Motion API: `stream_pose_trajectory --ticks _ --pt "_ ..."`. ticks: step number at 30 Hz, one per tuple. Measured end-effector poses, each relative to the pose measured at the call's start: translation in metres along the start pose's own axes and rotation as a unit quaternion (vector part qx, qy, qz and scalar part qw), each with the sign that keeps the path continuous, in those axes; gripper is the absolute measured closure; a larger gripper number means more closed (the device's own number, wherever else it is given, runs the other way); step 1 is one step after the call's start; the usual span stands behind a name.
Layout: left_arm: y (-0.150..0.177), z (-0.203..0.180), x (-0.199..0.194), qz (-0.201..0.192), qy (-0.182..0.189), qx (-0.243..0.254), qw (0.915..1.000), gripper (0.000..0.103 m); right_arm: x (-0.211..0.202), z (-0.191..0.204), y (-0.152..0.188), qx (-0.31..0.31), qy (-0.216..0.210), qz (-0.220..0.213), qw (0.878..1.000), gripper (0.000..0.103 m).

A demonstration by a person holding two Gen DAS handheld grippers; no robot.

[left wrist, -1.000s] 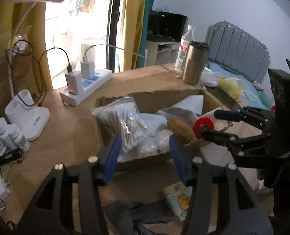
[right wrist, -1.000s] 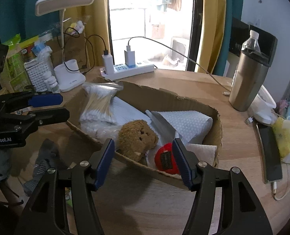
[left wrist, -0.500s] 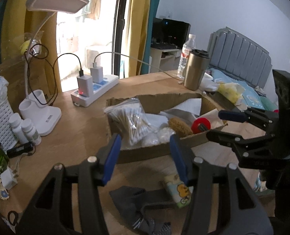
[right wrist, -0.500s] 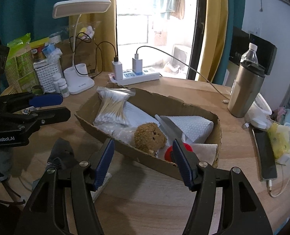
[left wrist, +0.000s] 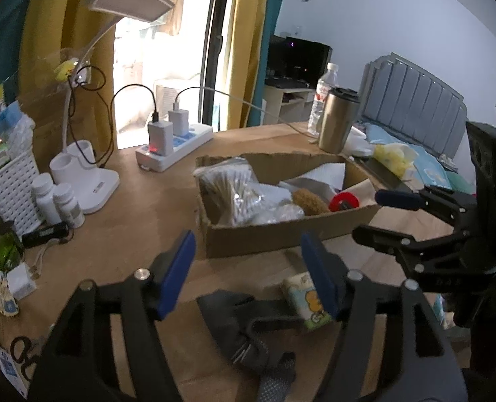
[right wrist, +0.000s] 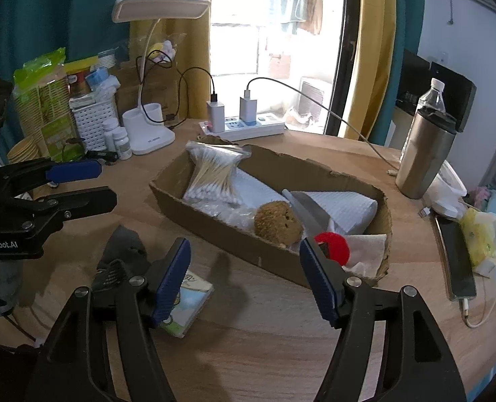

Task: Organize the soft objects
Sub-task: 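Withdraw both grippers toward the tissue pack and grey sock on the desk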

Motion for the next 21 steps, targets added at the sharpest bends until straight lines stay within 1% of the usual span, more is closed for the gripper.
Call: stream_pose_trajectory --ticks 13,21 --pt "0.025 0.011 -0.005 0.007 -0.001 -0.017 0.9998 0.035 0.007 0.023 0.008 -0.011 -0.009 0.010 1.000 0.032" --pt "0.042 0.022 -0.004 0.016 -0.002 -0.030 0.9994 0.035 0.021 0.040 0.013 -0.020 -0.019 0.025 0.999 0.032"
Point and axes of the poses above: each gripper's, at about its wrist camera, not at the fingertips, and x roughly the way its jaws point, z to its left, y to its underside, the point moved 6 cm from there along x, roughly the way its jaws point, and after that the axes turned 14 degrees about z, right-handed, at the moved point
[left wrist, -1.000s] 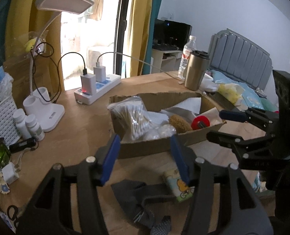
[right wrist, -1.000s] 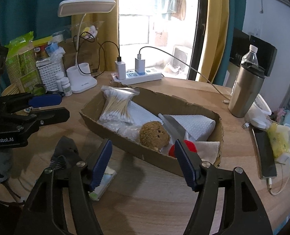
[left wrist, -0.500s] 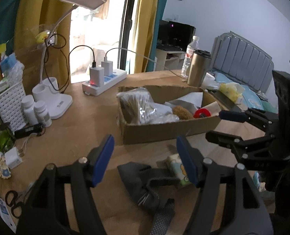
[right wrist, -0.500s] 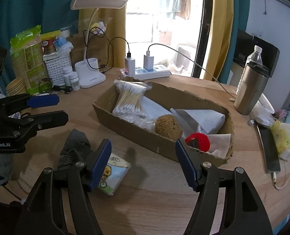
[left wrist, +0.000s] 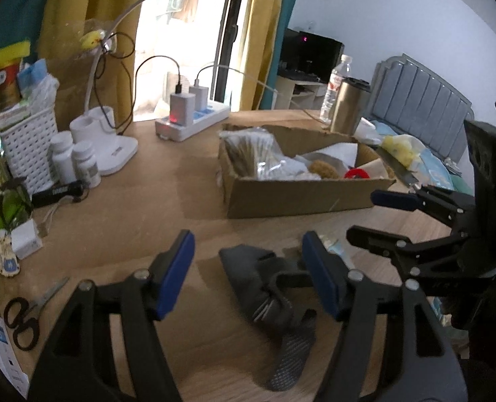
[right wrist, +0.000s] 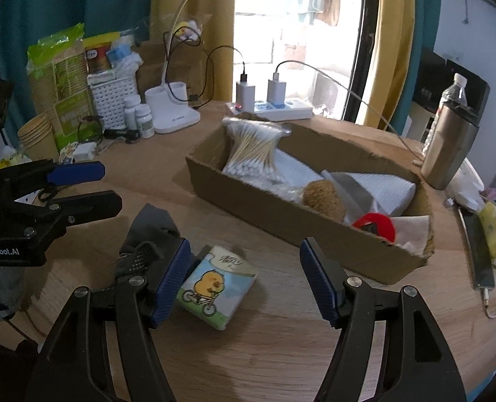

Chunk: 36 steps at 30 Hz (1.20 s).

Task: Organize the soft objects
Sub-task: 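Withdraw both grippers toward the tissue pack and grey sock on the desk, then grasp the cartoon tissue pack with the right gripper while the left grasps the grey sock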

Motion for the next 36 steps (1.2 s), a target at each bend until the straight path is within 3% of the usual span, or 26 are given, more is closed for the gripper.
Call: stream_pose_trajectory --ticks 22,31,36 --pt "0.026 0.016 0.028 0.038 0.000 -0.028 0.9989 0.035 0.050 0.018 0.015 -0.002 -0.031 0.049 0.998 0.032" --pt "0.030 0.011 0.038 0.056 -0.005 -0.028 0.9980 0.035 0.048 0.013 0.019 0.004 -0.044 0.043 0.998 0.046" --pt "0.028 0.002 0.040 0.062 -0.007 -0.018 0.9979 0.035 0.042 0.002 0.021 0.015 -0.044 0.034 0.998 0.047"
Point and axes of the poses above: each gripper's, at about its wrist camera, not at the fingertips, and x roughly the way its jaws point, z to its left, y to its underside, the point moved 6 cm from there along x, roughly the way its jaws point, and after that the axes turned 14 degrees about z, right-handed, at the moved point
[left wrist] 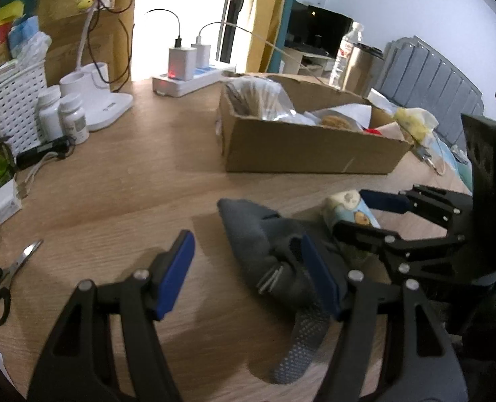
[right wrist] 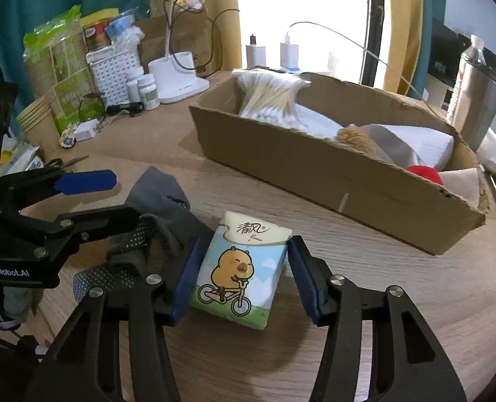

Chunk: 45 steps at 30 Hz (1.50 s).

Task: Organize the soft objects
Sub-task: 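Grasp the cartoon tissue pack with the right gripper while the left grasps the grey sock, then carry the tissue pack and grey sock with both grippers down into the box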

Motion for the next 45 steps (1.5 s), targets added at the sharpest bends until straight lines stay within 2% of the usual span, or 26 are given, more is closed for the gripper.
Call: stream_pose_trajectory --ticks 10,18,19,20,21,22,24,38,45 --pt "0.003 -0.026 0.018 0.025 -0.009 0.025 0.9993 0.035 -0.010 -0.033 0.012 0.033 0.007 -0.013 0.999 0.047" --pt "0.001 -0.032 0.033 0.046 -0.042 0.027 0.9977 0.036 -0.014 -0.052 0.021 0.051 0.003 -0.020 0.998 0.047" --pt "0.001 -0.033 0.034 0.045 -0.042 0.032 0.9976 0.039 -0.015 -0.053 0.021 0.052 0.003 -0.022 0.998 0.047" --pt "0.001 -0.034 0.034 0.047 -0.043 0.034 0.9974 0.051 -0.016 -0.055 0.021 0.053 0.002 -0.024 0.998 0.047" --pt "0.001 -0.035 0.035 0.050 -0.046 0.036 0.9970 0.056 -0.016 -0.056 0.022 0.055 0.000 -0.025 0.998 0.047" --pt "0.001 -0.036 0.035 0.050 -0.047 0.039 0.9969 0.058 -0.017 -0.058 0.023 0.056 -0.001 -0.027 0.998 0.047" --pt "0.000 -0.039 0.035 0.053 -0.049 0.044 0.9964 0.068 -0.019 -0.059 0.023 0.057 -0.003 -0.030 0.998 0.047" --pt "-0.008 -0.076 0.016 0.032 -0.022 0.071 0.9967 0.071 -0.035 -0.078 0.037 0.070 -0.001 -0.043 0.997 0.053" --pt "-0.012 -0.087 0.009 0.023 -0.016 0.074 0.9969 0.071 -0.034 -0.072 0.040 0.066 -0.012 -0.038 0.997 0.053"
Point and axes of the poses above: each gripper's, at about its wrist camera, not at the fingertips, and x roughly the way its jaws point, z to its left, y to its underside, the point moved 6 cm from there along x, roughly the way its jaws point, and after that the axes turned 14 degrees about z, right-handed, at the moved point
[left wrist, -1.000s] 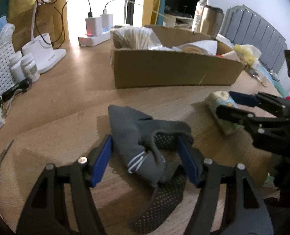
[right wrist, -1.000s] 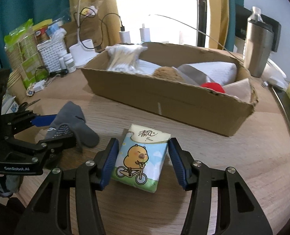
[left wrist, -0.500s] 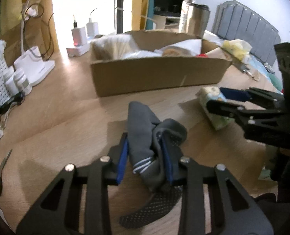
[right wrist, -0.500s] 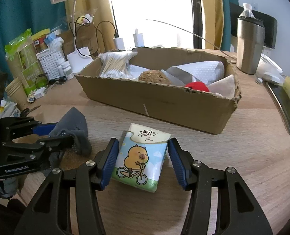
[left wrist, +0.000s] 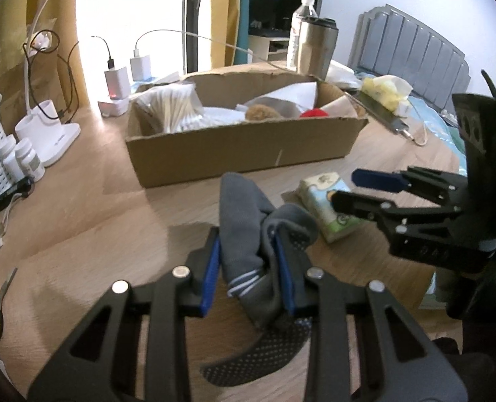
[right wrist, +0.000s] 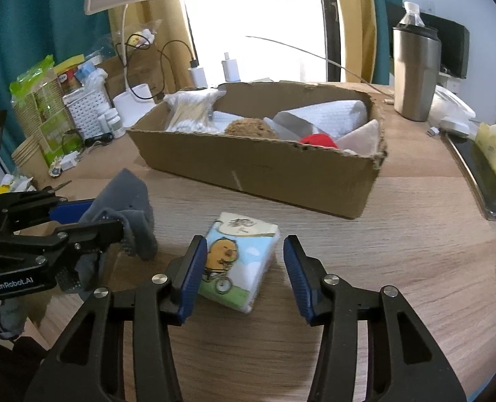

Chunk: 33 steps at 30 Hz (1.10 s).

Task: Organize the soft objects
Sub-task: 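Carry the tissue pack and grey sock with both grippers down into the box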

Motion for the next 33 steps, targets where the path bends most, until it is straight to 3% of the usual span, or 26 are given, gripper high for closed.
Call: stream_pose_trajectory --ticks 11,18,19,20,22,33 --pt "0.004 0.006 -0.007 -0.007 0.006 -0.011 0.9999 0.071 0.017 0.011 -0.004 -0.002 0.000 0.026 1.000 0.038" --pt "0.003 0.012 -0.014 -0.020 0.016 -0.017 0.9995 0.071 0.027 0.025 -0.004 -0.027 0.004 0.048 0.998 0.037" --pt "0.003 0.012 -0.015 -0.021 0.018 -0.018 0.9995 0.071 0.027 0.027 -0.004 -0.030 0.004 0.048 0.998 0.041" --pt "0.003 0.013 -0.015 -0.021 0.020 -0.019 0.9994 0.071 0.027 0.028 -0.004 -0.031 0.004 0.048 0.998 0.051" --pt "0.004 0.015 -0.015 -0.021 0.023 -0.021 0.9993 0.071 0.027 0.029 -0.003 -0.030 0.004 0.048 0.998 0.057" --pt "-0.008 0.016 -0.027 -0.042 0.029 -0.024 0.9984 0.071 -0.007 0.024 -0.018 -0.045 0.010 0.005 0.999 0.061"
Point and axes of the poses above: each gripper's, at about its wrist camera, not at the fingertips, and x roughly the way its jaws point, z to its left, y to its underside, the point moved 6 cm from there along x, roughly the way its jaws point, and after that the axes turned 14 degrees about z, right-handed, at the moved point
